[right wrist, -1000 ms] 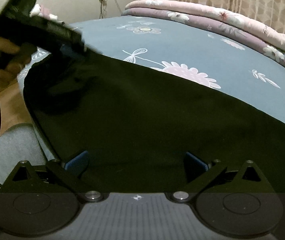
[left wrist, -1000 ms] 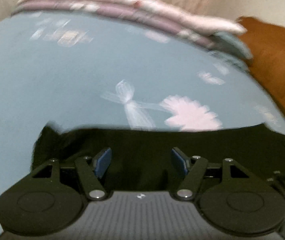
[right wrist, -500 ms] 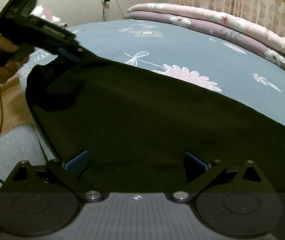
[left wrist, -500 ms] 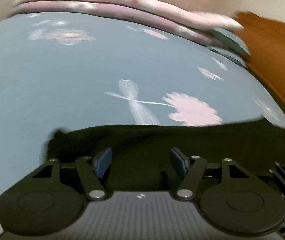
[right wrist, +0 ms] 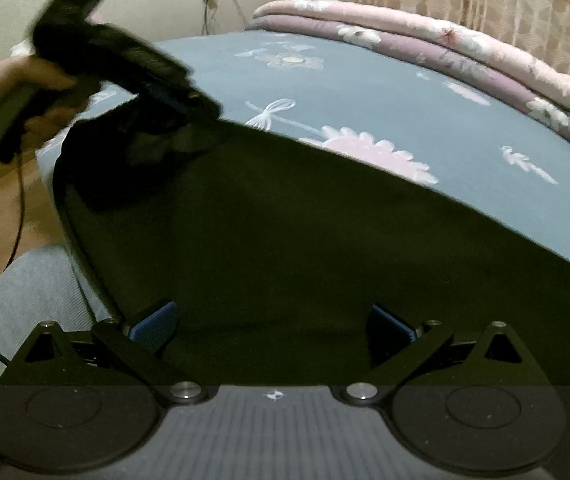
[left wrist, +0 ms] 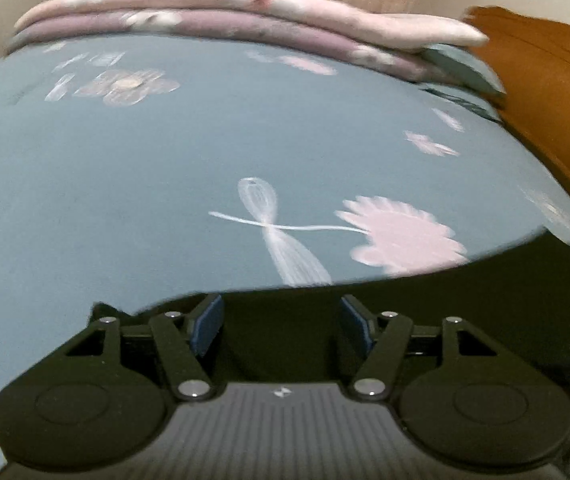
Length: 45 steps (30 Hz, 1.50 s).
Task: Fold clothes
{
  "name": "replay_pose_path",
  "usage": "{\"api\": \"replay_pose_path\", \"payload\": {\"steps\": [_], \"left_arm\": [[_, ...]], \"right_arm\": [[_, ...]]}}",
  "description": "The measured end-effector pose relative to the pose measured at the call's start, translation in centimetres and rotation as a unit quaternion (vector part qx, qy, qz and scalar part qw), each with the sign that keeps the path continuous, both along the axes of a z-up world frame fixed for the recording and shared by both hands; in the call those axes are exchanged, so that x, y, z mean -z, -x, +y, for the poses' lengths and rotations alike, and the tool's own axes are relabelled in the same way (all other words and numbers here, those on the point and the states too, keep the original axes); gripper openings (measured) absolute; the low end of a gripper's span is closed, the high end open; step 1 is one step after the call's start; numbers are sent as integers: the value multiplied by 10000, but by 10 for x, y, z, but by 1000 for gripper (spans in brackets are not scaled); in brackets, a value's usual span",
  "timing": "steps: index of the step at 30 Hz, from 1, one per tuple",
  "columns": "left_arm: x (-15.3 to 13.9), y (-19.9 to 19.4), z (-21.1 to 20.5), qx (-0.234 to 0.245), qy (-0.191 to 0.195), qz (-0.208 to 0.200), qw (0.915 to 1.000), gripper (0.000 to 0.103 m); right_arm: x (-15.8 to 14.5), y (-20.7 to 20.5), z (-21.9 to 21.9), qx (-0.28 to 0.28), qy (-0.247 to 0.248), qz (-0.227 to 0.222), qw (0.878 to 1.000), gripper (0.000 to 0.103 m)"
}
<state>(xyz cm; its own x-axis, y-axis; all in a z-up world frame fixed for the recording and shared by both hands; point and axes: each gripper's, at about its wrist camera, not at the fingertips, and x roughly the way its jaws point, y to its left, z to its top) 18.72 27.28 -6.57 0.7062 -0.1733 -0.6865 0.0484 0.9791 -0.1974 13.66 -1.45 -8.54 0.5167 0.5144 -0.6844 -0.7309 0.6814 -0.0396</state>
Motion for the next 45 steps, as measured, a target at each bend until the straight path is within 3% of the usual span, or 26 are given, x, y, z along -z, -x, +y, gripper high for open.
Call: {"api": "replay_pose_path", "payload": {"steps": [5,7,11,14,16,19,22,27,31,36,40,43,45], "left_arm": [[-6,49,-24,593,-176,26,9981,71],[1,63,-27,584,-235,149,9979,71],[24,76,-11,15,-163,544,9984,71],[24,88,3,-347,29,415,9985,71],[23,91,11,-609,207,393,9972,71],[15,92,3,-729,66,369,9966,71],[5,95,-21,-597,-375,210,9973,72],[-2,98,-39,-590,-355,-121,9976,78],[21,89,-32,-993,-234,362,9941,78],[21,93,-27,-1296,-205,499,9901,78],[4,93,-45,-1101,-401,364,9924,79],[-9,89,-65,-859,-401,239,9952,79],[-17,84,-80,-700,-417,177,9965,79]], "right_arm": [[-13,-1,-16,301,-113,-322,9990,103],[-15,-4,-24,453,-121,-352,9983,103],[-16,-6,-40,759,-86,-317,9966,103],[-16,-6,-55,939,-48,-269,9952,103],[-15,-4,-65,1080,-6,-254,9938,103],[-15,-5,-88,1486,-4,-273,9885,103],[-15,-9,-111,1943,-6,-251,9806,103],[4,-15,-139,2549,133,108,9668,103],[14,-7,-152,2555,56,237,9665,103],[5,-2,-166,2465,123,64,9690,103],[2,-6,-181,2736,150,-135,9616,103],[13,-8,-195,2941,161,138,9555,103],[18,-3,-203,2924,-73,82,9562,103]]}}
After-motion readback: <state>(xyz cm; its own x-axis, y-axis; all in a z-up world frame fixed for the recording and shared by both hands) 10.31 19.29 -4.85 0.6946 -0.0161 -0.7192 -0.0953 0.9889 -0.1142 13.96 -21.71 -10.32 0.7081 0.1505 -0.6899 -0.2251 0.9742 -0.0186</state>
